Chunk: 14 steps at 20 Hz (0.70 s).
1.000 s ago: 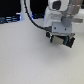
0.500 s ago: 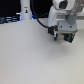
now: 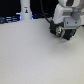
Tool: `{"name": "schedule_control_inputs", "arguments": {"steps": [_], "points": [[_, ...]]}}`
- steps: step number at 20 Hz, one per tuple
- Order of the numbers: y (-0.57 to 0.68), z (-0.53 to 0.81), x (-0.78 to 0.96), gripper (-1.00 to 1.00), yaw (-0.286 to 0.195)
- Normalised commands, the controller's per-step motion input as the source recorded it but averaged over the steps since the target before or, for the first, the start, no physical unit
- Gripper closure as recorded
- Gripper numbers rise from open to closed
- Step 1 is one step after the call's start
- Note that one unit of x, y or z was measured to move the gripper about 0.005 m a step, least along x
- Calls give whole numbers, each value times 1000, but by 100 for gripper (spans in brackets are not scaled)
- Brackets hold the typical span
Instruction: Open the kcup holder, insert the kcup into the holder, and close the kcup holder
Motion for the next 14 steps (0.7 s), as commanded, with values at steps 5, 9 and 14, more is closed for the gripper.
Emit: {"name": "schedule_control_inputs", "arguments": {"steps": [5, 9, 14], "points": [[567, 0, -989, -100, 0], [523, 0, -1000, -100, 0], [311, 431, -534, -100, 0]]}}
